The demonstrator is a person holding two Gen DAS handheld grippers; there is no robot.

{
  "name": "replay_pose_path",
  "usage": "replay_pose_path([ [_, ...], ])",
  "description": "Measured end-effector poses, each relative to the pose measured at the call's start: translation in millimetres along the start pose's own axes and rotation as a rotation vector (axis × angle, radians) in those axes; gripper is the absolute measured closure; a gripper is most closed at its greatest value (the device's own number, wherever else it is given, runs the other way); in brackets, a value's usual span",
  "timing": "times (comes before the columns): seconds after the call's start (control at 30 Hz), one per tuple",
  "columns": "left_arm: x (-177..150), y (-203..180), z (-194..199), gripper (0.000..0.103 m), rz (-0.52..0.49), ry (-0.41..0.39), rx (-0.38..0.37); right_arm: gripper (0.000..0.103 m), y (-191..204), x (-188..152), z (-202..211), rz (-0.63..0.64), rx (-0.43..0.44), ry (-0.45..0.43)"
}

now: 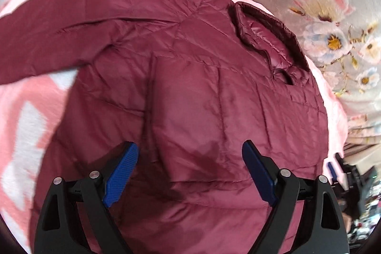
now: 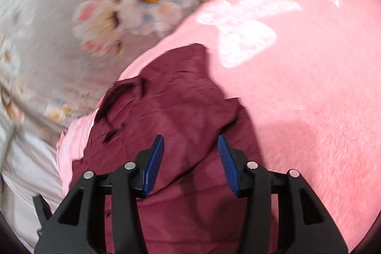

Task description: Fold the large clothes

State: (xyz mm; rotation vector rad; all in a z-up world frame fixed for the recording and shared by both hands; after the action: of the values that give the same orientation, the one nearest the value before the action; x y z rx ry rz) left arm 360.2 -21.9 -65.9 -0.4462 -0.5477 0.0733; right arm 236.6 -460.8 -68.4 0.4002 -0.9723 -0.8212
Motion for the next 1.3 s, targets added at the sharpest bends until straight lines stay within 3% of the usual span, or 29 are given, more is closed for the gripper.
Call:
replay_pose_path([
  [0.03, 0.7, -3.8, -0.8, 0.044, -0.011, 0.000, -0.002, 0.057, -5.1, 1.7, -10.1, -0.031, 0.013, 0.020],
  [0.07, 1.2, -7.0, -2.1, 0.052, -0.030, 0.002, 0.008, 0.057, -7.4, 1.8, -16.6, -0.051, 0.017, 0.030],
  [0.13, 4.4, -9.8, -4.8, 0.090, -0.052, -0.002, 0.030, 0.057, -13.4, 5.6, -33.2, -0.113, 0.025, 0.045],
  [0.2, 12.4, -12.6, -5.0, 0.101, -0.072, -0.015, 0.041, 0.063, -13.1, 10.9, -40.2, -0.135, 0.028, 0.036],
  [0.23, 18.3, -13.3, -2.1, 0.102, -0.082, -0.033, 0.045, 0.073, -13.2, 14.0, -41.3, -0.135, 0.025, 0.022],
  [0.27, 23.9, -12.5, 1.9, 0.102, -0.087, -0.056, 0.049, 0.096, -9.8, 20.0, -39.1, -0.123, 0.023, -0.009],
  [0.3, 29.4, -13.4, 7.3, 0.102, -0.098, -0.081, 0.053, 0.101, -7.4, 23.1, -33.4, -0.116, 0.034, -0.036],
  [0.37, 40.0, -15.1, 19.1, 0.102, -0.127, -0.131, 0.057, 0.102, 8.5, 30.9, -13.4, -0.043, 0.070, -0.124],
  [0.43, 42.9, -13.1, 20.0, 0.102, -0.158, -0.155, 0.082, 0.102, 21.7, 28.6, -8.7, 0.073, 0.020, -0.153],
  [0.6, 23.0, 7.7, -32.6, 0.101, -0.208, -0.088, 0.183, 0.103, 7.9, 5.8, -41.2, 0.174, -0.141, -0.058],
  [0.8, 10.5, 6.7, -35.0, 0.100, -0.295, -0.204, 0.227, 0.102, 4.3, -5.9, -53.2, 0.281, -0.234, -0.013],
  [0.87, 8.4, 5.4, -35.0, 0.100, -0.312, -0.226, 0.244, 0.096, 11.0, -8.7, -42.8, 0.332, -0.312, -0.028],
  [0.93, 8.4, 6.1, -35.5, 0.098, -0.313, -0.237, 0.248, 0.091, 25.0, -11.8, -13.3, 0.357, -0.388, -0.107],
  [1.07, 9.6, 6.4, -36.6, 0.096, -0.302, -0.252, 0.247, 0.089, 96.0, -40.3, 13.9, 0.530, -0.256, -0.166],
  [1.17, 7.5, 5.2, -36.9, 0.096, -0.313, -0.258, 0.259, 0.089, 145.3, -77.7, -4.8, 0.633, -0.122, -0.077],
  [1.3, 7.2, 7.7, -36.2, 0.096, -0.301, -0.261, 0.243, 0.090, 163.4, -113.7, -43.0, 0.685, -0.102, 0.014],
])
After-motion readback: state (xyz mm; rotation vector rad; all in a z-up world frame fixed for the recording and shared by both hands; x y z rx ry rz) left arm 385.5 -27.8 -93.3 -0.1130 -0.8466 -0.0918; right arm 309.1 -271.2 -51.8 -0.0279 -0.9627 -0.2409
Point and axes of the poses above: each gripper's, at about its wrist camera, not at the fingertips, and z roughly against the way its jaws point, y to its left, x to its top, the point moved 4 cm from there along -z, roughly the way its jaws point, and after that the axes turned 8 degrees about -y, right-handed, at the moved point
